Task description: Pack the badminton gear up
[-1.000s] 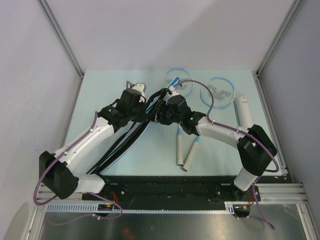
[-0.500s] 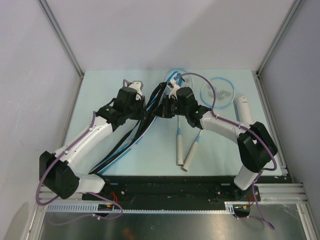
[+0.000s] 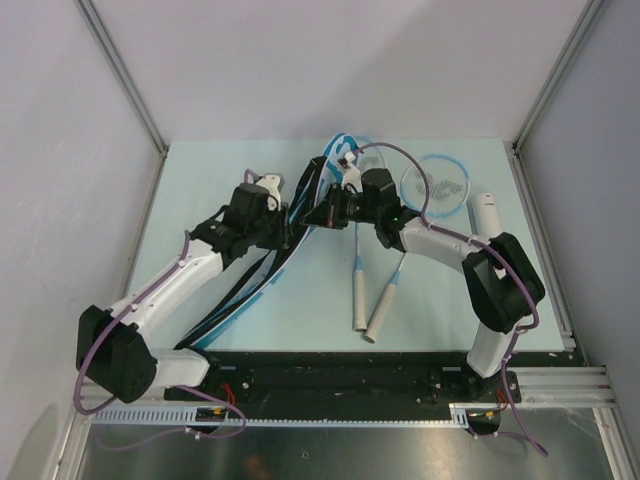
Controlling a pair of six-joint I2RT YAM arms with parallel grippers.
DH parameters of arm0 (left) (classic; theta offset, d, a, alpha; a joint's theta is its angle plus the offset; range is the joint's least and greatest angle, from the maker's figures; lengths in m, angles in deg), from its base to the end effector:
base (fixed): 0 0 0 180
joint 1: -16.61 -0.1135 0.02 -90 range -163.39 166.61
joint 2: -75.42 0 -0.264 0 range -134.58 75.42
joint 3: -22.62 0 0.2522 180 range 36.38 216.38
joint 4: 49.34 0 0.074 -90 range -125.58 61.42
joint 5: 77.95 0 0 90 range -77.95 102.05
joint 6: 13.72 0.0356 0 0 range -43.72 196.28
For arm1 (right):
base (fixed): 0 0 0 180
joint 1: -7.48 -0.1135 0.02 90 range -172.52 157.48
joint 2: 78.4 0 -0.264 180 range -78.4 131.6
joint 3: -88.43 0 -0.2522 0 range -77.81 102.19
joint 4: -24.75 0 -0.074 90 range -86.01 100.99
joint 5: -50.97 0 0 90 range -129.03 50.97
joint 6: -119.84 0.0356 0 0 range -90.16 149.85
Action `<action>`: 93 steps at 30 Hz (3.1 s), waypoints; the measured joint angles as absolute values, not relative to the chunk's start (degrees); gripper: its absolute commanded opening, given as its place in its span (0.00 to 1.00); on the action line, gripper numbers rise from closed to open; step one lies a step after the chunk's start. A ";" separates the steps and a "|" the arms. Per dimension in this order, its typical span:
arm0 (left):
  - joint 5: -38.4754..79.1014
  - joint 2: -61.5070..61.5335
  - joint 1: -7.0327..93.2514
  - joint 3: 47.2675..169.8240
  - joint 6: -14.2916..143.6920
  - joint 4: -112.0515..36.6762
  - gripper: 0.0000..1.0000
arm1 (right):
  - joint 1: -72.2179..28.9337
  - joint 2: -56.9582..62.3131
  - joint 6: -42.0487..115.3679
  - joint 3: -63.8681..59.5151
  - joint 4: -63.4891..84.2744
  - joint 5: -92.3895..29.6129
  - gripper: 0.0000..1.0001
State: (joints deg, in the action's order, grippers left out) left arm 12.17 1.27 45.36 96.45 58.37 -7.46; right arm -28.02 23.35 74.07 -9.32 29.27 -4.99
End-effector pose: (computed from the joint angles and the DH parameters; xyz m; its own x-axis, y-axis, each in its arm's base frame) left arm 0.2466 -0.1354 0.2924 -0.7087 0.0381 -0.7045 0.2779 0.9329 -0.2292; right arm 0.3234 0.2552 0.2610 -0.7935 0.1440 -0.5913 -0.5135 0.3631 0.7775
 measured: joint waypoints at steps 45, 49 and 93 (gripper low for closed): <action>4.17 -0.06 38.50 104.52 46.83 -5.80 0.21 | -33.84 31.35 51.78 9.69 4.88 -14.76 0.00; 6.93 -2.84 38.39 102.66 47.59 -7.73 0.38 | -32.20 36.40 47.10 14.50 3.15 -9.38 0.00; 6.16 -10.97 25.89 107.97 52.58 0.12 0.00 | -34.69 49.36 41.22 33.23 -13.98 -35.04 0.65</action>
State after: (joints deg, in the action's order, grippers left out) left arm 6.16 -10.97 25.89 107.97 52.58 0.12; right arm -34.69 49.36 41.22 33.23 -13.98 -35.04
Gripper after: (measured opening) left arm 0.026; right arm 0.640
